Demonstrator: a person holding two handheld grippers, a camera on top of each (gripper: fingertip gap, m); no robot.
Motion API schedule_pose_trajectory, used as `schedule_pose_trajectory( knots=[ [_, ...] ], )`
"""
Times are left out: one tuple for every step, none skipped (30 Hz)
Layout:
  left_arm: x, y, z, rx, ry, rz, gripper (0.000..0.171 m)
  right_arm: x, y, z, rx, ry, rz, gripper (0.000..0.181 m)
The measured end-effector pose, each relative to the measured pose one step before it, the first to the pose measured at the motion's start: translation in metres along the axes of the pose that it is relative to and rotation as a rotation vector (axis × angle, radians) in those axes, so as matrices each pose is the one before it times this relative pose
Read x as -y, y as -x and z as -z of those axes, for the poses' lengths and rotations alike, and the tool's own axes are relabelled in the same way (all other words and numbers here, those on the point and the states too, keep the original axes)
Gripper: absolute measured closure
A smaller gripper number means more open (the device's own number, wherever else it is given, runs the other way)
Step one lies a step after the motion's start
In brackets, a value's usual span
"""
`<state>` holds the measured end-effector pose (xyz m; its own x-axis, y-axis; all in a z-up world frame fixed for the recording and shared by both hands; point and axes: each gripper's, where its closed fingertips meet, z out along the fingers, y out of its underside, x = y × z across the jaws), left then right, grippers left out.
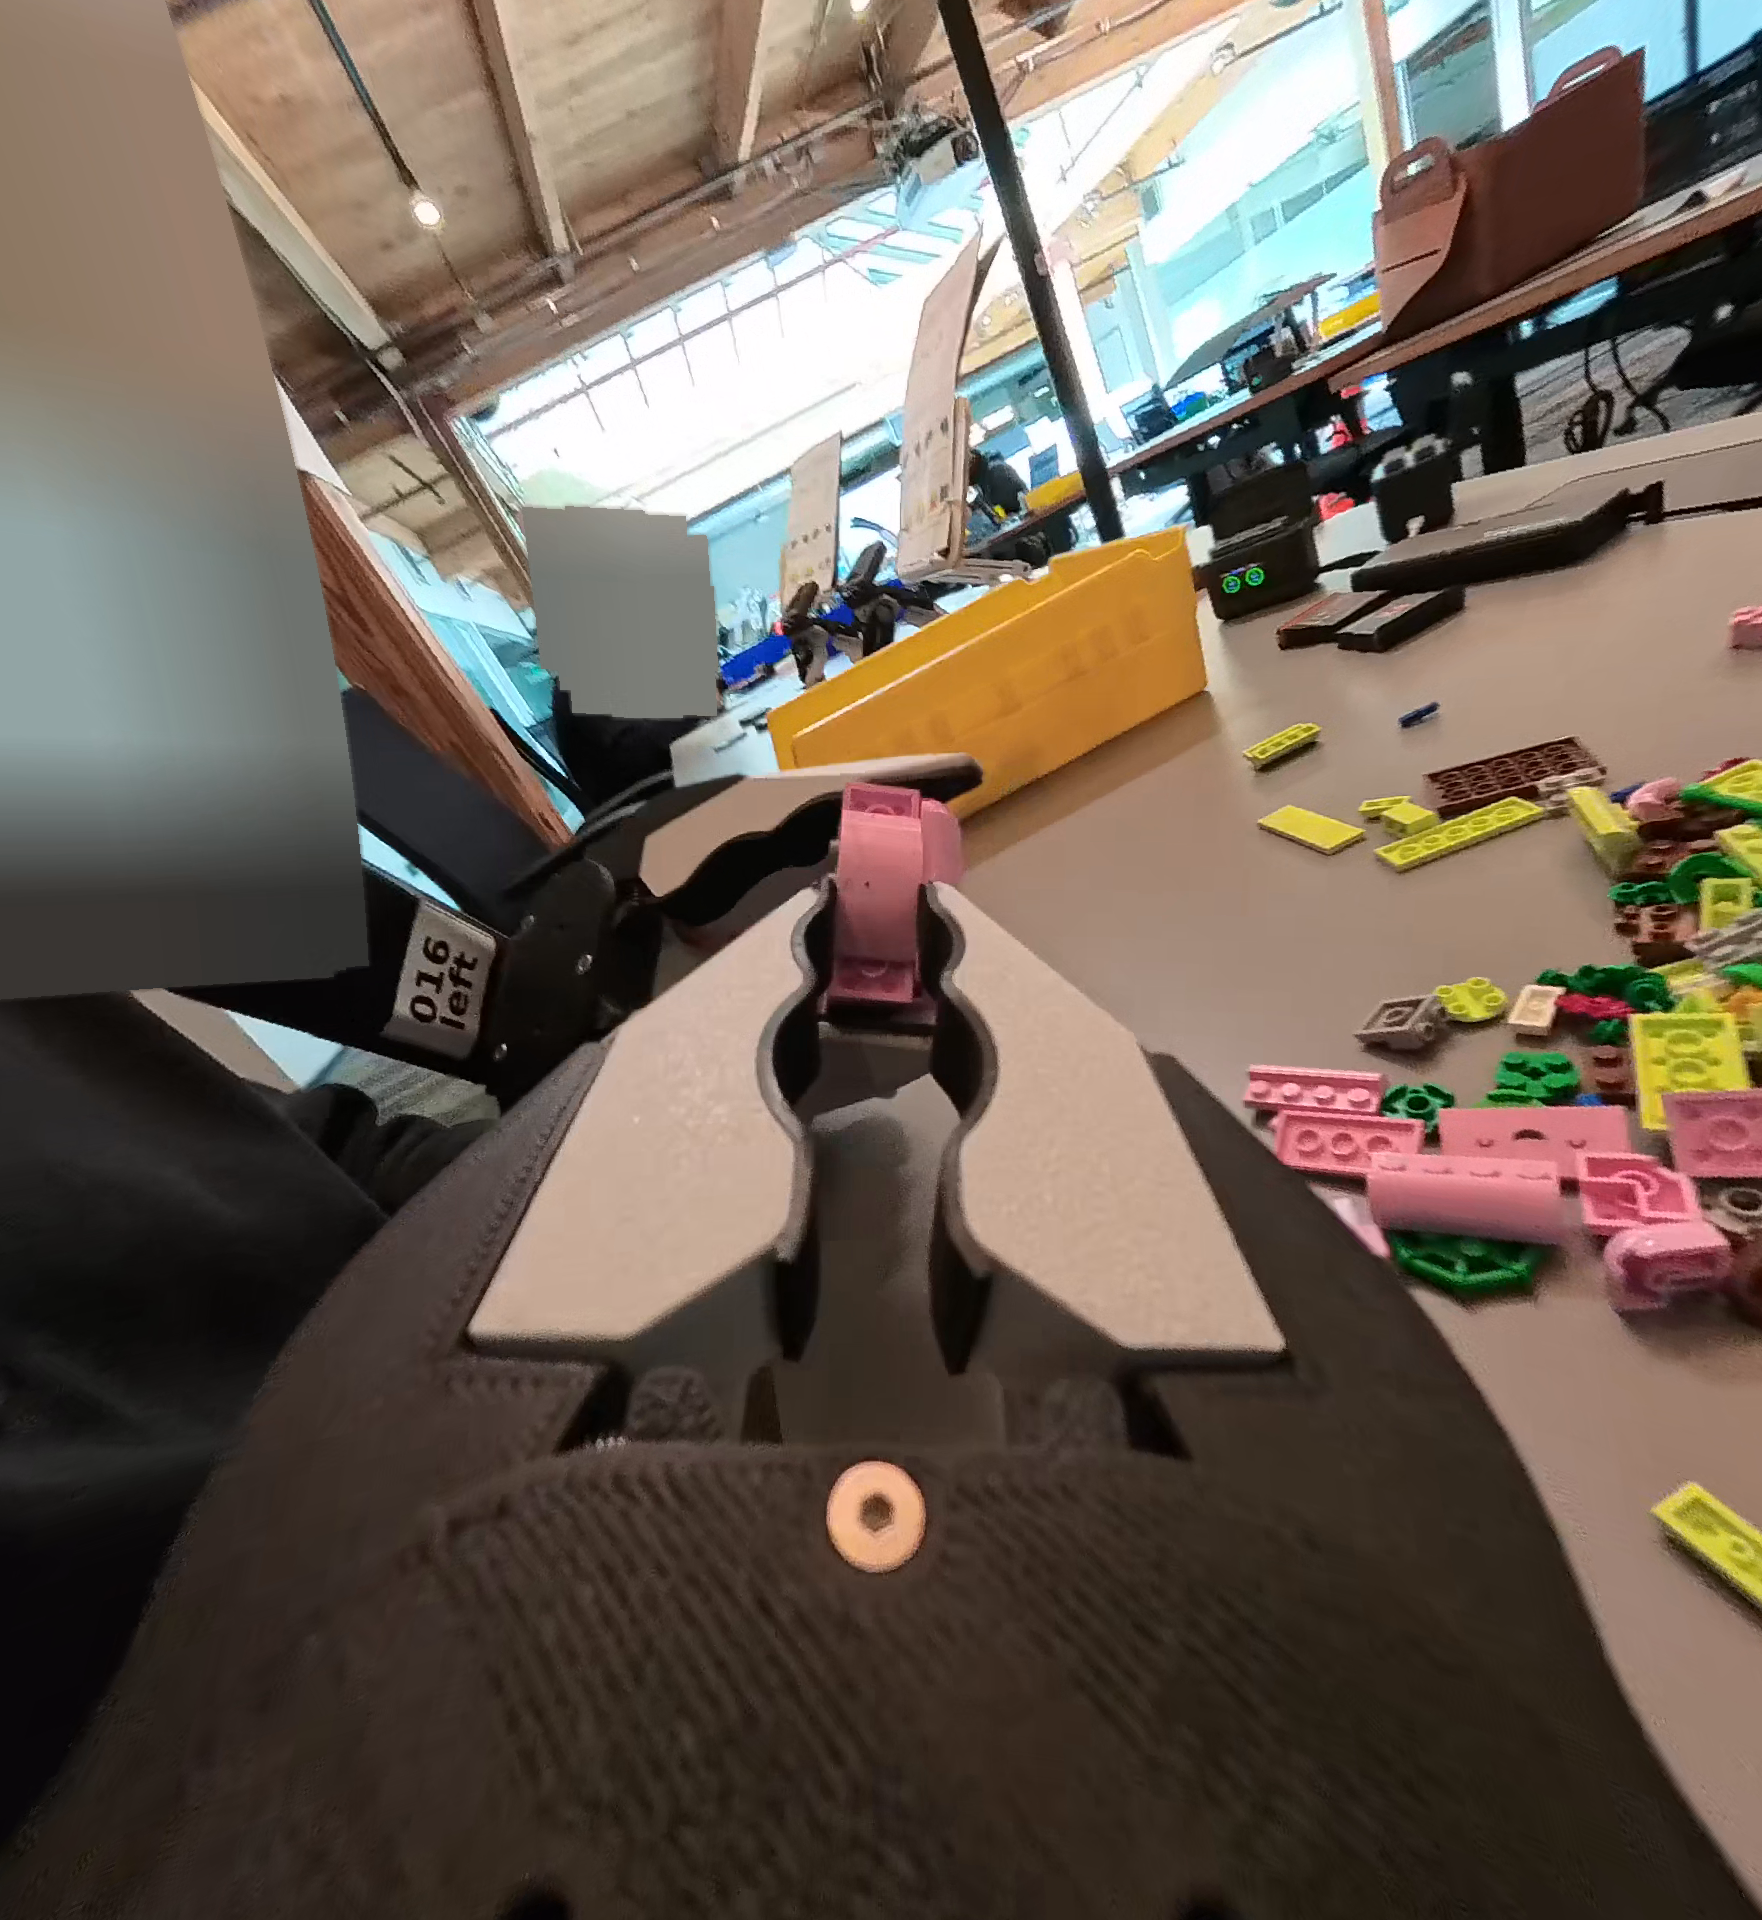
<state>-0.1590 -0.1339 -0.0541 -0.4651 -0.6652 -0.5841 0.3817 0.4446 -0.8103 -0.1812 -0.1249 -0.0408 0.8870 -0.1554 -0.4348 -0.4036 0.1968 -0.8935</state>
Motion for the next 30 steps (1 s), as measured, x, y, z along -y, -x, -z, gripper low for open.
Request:
schedule_pose_trajectory(
  knots=[
    [0.00068, 0.00001, -0.00004, 0.0009, -0.00406, -0.0003, 0.115, 0.00066, 0.00009, 0.00059, 0.007, -0.0101, -0.0065, 0.169],
    [-0.00116, 0.00048, -0.00033, 0.0034, 0.00738, -0.0009, 0.116, 0.00218, 0.00129, 0.00114, 0.0062, -0.0175, 0.0048, 0.17],
    [-0.00736, 0.00202, -0.00043, 0.0085, 0.03397, -0.0067, 0.115, 0.00956, 0.00148, 0.00459, 0.0044, -0.0574, 0.0091, 0.181],
    [-0.00196, 0.00281, 0.00138, 0.0051, 0.00124, -0.0039, 0.116, 0.01832, -0.00386, 0.00918, -0.0172, -0.099, -0.0108, 0.181],
    [0.00751, 0.00276, 0.00381, -0.0002, -0.04291, 0.022, 0.116, 0.00974, -0.00278, 0.00492, 0.002, -0.0234, -0.0064, 0.181],
    [0.00513, 0.00072, 0.00154, -0.0052, -0.02504, 0.0276, 0.116, -0.00164, -0.00082, 0.00076, 0.0054, 0.048, 0.0171, 0.181],
    [-0.00198, -0.00154, -0.00177, -0.0084, 0.01222, 0.011, 0.115, -0.00597, -0.00123, -0.00267, -0.0133, 0.0513, 0.0174, 0.179],
    [-0.00377, -0.00183, -0.00225, -0.0013, 0.01776, -0.0114, 0.115, -0.00552, -0.0001, -0.00497, -0.0179, 0.0238, 0.0033, 0.159],
    [-0.00045, -0.00097, -0.00072, 0.0042, 0.00501, -0.0249, 0.116, -0.00578, 0.00509, -0.00558, 0.0124, 0.013, 0.0031, 0.155],
    [0.00169, -0.00078, 0.00061, 0.0024, -0.00738, -0.0135, 0.116, -0.00632, 0.00279, -0.00522, 0.0014, 0.0155, -0.0041, 0.152],
    [0.0009, -0.00064, 0.00069, -0.0011, -0.00553, 0.0009, 0.116, -0.00484, 0.0009, -0.00355, -0.007, 0.0131, 0.0041, 0.154],
    [-0.00067, 0.00018, 0.00001, 0.0006, 0.00487, 0.0029, 0.116, -0.00231, 0.00024, -0.00213, -0.006, 0.004, 0.0066, 0.156],
    [-0.00063, 0.0002, -0.00022, 0.0007, 0.00252, 0.001, 0.116, -0.00083, 0.00087, -0.00136, 0.0048, 0.0008, -0.0042, 0.157],
    [0.00109, 0.00028, 0.00024, 0.0015, -0.00593, -0.0004, 0.116, -0.00135, 0.0007, -0.00137, 0.0106, 0.0, -0.0152, 0.157],
    [0.00105, -0.00021, 0.00015, -0.0004, -0.0041, 0.0033, 0.116, -0.00124, 0.00119, -0.00125, 0.01, -0.002, -0.0164, 0.158],
    [0.00043, -0.00023, 0.00004, 0.0011, -0.00107, 0.0023, 0.116, -0.00104, 0.00042, -0.00066, -0.004, -0.0041, -0.0082, 0.159],
    [-0.00007, -0.0002, 0.00015, 0.0003, 0.00018, -0.0029, 0.116, -0.00055, -0.00169, -0.00017, -0.0133, -0.0085, 0.0041, 0.163],
    [-0.00142, -0.00045, -0.00052, -0.0014, 0.00809, -0.0021, 0.116, -0.00035, -0.00015, 0.00009, -0.0049, -0.0043, 0.012, 0.168],
    [-0.00094, -0.00027, -0.00055, -0.0005, 0.00587, -0.0009, 0.116, -0.00141, -0.001, -0.00024, -0.0105, 0.006, 0.0103, 0.168],
    [-0.00017, -0.00005, -0.00021, 0.0022, 0.00196, -0.0022, 0.116, -0.00077, -0.00023, 0.00004, -0.0095, 0.0064, 0.0158, 0.168],
    [-0.00006, -0.00002, -0.00029, 0.003, 0.0021, 0.0012, 0.116, -0.00021, 0.00064, 0.00029, -0.0094, 0.0063, 0.0135, 0.168],
    [-0.00004, -0.00004, -0.00018, 0.0012, 0.00154, 0.004, 0.116, -0.00013, 0.00045, 0.00036, -0.0106, 0.0057, 0.0116, 0.168],
    [0.00075, -0.00007, 0.00023, -0.0002, -0.00498, 0.0001, 0.116, 0.00041, 0.00062, 0.00051, -0.0053, 0.003, 0.0093, 0.168],
    [0.00087, 0.00016, 0.00017, 0.0028, -0.00315, 0.0026, 0.116, 0.00137, 0.00056, 0.00058, 0.0003, 0.0011, -0.0016, 0.168],
    [0.00094, -0.00016, -0.0002, 0.0013, -0.00262, 0.0081, 0.115, 0.00164, -0.00044, 0.00058, 0.0052, -0.0011, -0.012, 0.169],
    [0.00106, -0.00029, -0.00045, -0.0008, -0.00251, 0.0103, 0.115, 0.00137, -0.00077, 0.00115, 0.011, -0.0024, -0.0205, 0.169],
    [0.00095, -0.00009, -0.00064, 0.0011, -0.00166, 0.0081, 0.115, 0.00123, -0.00066, 0.00103, 0.0145, -0.008, -0.0297, 0.169],
    [0.00002, -0.00001, -0.00078, 0.004, 0.00329, 0.0038, 0.114, 0.00092, -0.00095, 0.00081, 0.0134, -0.0116, -0.032, 0.169],
    [-0.0008, -0.00037, -0.00087, 0.0008, 0.00815, 0.0024, 0.114, 0.00054, -0.00107, 0.00097, 0.0097, -0.0102, -0.0283, 0.169],
    [-0.00027, -0.00029, -0.00026, -0.0021, 0.00178, 0.0024, 0.114, 0.00024, -0.00095, 0.00062, 0.0085, -0.007, -0.0215, 0.169]
  ],
)
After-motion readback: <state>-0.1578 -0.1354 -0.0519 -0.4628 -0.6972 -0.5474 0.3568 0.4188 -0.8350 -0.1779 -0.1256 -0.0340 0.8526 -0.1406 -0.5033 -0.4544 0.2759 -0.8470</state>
